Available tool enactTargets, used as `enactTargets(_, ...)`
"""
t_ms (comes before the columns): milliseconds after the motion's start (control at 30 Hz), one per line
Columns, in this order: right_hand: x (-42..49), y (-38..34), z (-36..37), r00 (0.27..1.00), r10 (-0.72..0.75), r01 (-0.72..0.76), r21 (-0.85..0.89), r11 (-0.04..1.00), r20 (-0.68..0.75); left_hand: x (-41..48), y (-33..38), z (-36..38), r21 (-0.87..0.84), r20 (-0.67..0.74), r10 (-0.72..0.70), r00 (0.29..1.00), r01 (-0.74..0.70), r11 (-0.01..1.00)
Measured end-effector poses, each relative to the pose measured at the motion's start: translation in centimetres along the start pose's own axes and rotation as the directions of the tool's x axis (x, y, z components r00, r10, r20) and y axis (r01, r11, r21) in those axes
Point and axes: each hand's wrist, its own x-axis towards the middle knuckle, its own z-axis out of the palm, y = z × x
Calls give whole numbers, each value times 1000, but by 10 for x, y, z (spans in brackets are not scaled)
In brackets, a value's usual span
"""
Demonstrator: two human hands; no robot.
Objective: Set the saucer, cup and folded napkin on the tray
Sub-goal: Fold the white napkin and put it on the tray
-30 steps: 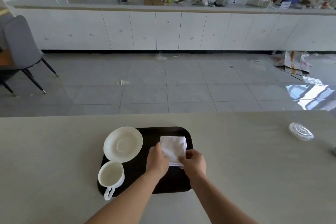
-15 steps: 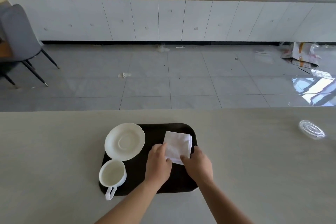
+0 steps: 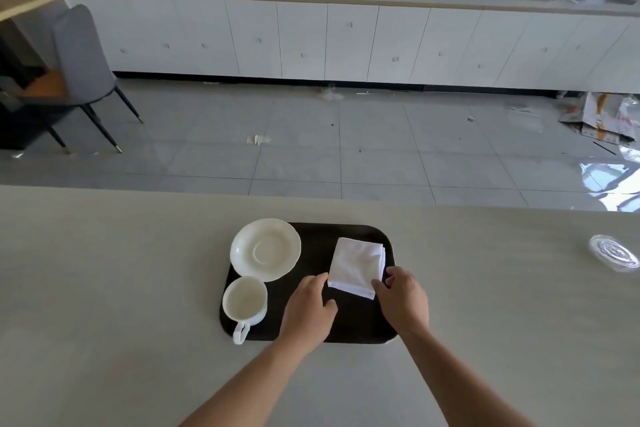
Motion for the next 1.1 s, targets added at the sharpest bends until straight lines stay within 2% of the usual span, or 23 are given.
enactTargets(67,5,1,2,1000,17,-16,-9,1000,10,7,7,2,-79,70,-63,996,68,995)
enactTargets(167,12,3,6,999,9,-6,-50,999,49,14,17,8,-127,98,-97,990,109,986)
enactTargets(367,19,5,11,996,-8,14,-65,998,91,19,19,18,-109,46,-135,990,140,984)
enactTargets(533,32,2,10,993,-3,10,-65,998,114,27,25,23,-167,27,-133,991,135,977)
enactTargets(733,50,-6,7,997,-30,36,-81,996,73,37,31,29,-183,7,-165,986,163,969)
enactTargets(1100,55,-4,11,996,-9,22,-155,988,85,40,26,35,-137,0,-135,991,134,982)
